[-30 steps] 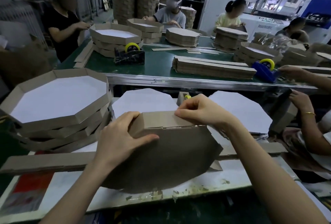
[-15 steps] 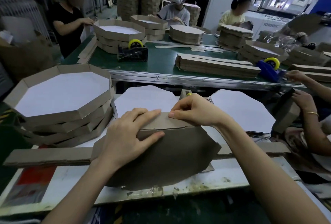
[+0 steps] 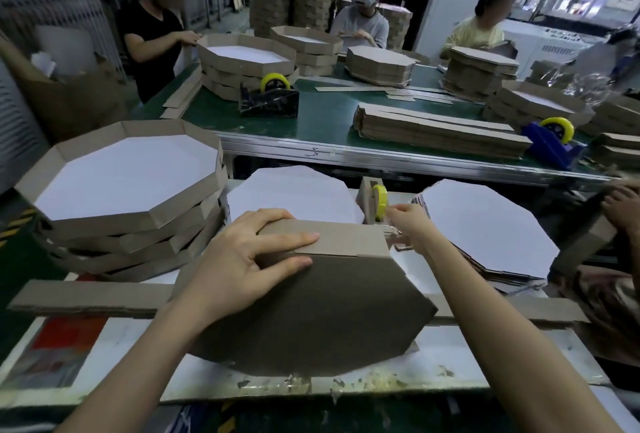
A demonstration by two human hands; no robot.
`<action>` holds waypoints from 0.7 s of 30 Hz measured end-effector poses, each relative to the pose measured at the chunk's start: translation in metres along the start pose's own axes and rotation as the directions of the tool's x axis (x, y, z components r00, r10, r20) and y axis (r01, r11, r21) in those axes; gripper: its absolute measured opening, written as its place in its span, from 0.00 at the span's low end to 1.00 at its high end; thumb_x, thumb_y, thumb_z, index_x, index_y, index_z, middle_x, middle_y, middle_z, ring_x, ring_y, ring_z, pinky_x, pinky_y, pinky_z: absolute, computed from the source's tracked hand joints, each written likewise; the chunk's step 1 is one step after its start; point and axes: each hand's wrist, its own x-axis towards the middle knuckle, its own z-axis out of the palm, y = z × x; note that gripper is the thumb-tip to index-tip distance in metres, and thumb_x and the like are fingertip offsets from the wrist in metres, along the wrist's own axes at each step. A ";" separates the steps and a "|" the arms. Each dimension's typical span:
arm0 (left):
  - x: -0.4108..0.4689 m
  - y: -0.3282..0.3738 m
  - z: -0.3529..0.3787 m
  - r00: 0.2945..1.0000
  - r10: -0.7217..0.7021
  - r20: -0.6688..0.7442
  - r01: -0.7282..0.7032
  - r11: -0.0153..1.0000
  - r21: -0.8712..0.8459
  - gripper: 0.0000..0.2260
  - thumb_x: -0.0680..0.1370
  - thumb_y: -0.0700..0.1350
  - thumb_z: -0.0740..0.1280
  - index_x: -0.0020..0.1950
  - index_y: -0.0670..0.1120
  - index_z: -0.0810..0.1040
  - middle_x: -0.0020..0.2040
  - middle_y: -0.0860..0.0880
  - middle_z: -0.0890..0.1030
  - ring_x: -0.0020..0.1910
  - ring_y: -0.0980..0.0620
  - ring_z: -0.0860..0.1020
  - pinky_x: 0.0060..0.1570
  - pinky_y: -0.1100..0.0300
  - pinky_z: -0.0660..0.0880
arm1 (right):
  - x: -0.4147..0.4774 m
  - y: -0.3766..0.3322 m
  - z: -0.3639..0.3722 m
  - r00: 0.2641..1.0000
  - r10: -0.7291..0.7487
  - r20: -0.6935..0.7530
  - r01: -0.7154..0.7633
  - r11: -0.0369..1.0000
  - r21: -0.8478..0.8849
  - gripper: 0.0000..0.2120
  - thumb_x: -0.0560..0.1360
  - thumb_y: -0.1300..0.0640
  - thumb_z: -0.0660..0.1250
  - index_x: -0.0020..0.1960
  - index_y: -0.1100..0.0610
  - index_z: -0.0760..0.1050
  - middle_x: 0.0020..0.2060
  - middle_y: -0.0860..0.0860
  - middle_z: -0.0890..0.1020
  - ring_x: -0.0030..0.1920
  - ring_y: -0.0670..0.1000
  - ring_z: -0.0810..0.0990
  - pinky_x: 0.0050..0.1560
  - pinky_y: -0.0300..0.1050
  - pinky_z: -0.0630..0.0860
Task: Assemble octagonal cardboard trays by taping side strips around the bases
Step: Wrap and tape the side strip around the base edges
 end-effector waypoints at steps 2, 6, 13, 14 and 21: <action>0.004 -0.001 0.000 0.999 -0.029 0.025 0.029 1.000 -0.012 0.15 0.73 0.63 0.65 0.59 0.65 0.79 0.62 0.58 0.76 0.62 0.57 0.73 0.60 0.53 0.73 | 0.027 0.019 0.002 0.993 0.116 0.006 -0.116 0.993 0.004 0.15 0.82 0.60 0.60 0.64 0.66 0.73 0.59 0.63 0.78 0.37 0.54 0.76 0.39 0.53 0.81; 0.013 -0.004 0.001 0.997 -0.053 0.062 0.054 0.998 -0.029 0.14 0.73 0.61 0.68 0.58 0.65 0.80 0.63 0.61 0.75 0.65 0.58 0.72 0.62 0.50 0.73 | 0.071 0.042 0.011 0.973 0.230 0.032 -0.228 0.972 -0.052 0.16 0.83 0.57 0.59 0.66 0.64 0.68 0.53 0.62 0.77 0.41 0.58 0.77 0.49 0.65 0.81; 0.030 -0.008 0.004 0.988 -0.104 0.111 0.107 0.994 -0.020 0.15 0.72 0.63 0.67 0.59 0.69 0.78 0.64 0.64 0.74 0.66 0.60 0.71 0.63 0.51 0.73 | 0.139 0.065 0.026 0.965 0.258 0.041 -0.254 0.963 -0.086 0.17 0.80 0.64 0.63 0.68 0.67 0.70 0.41 0.54 0.76 0.39 0.52 0.75 0.46 0.49 0.79; 0.032 -0.008 0.005 0.988 -0.109 0.112 0.112 0.994 -0.019 0.15 0.73 0.62 0.69 0.59 0.69 0.78 0.64 0.64 0.74 0.66 0.60 0.72 0.63 0.51 0.72 | 0.145 0.067 0.029 0.960 0.278 0.020 -0.276 0.958 -0.075 0.15 0.79 0.64 0.64 0.65 0.67 0.72 0.41 0.55 0.76 0.38 0.53 0.76 0.45 0.49 0.79; 0.043 -0.013 0.011 0.990 -0.114 0.083 0.115 0.993 -0.010 0.14 0.72 0.63 0.67 0.57 0.69 0.79 0.63 0.65 0.75 0.65 0.61 0.73 0.63 0.59 0.71 | 0.162 0.083 0.026 0.939 0.342 0.043 -0.332 0.864 0.378 0.09 0.79 0.62 0.64 0.59 0.62 0.75 0.45 0.54 0.77 0.38 0.51 0.75 0.40 0.47 0.77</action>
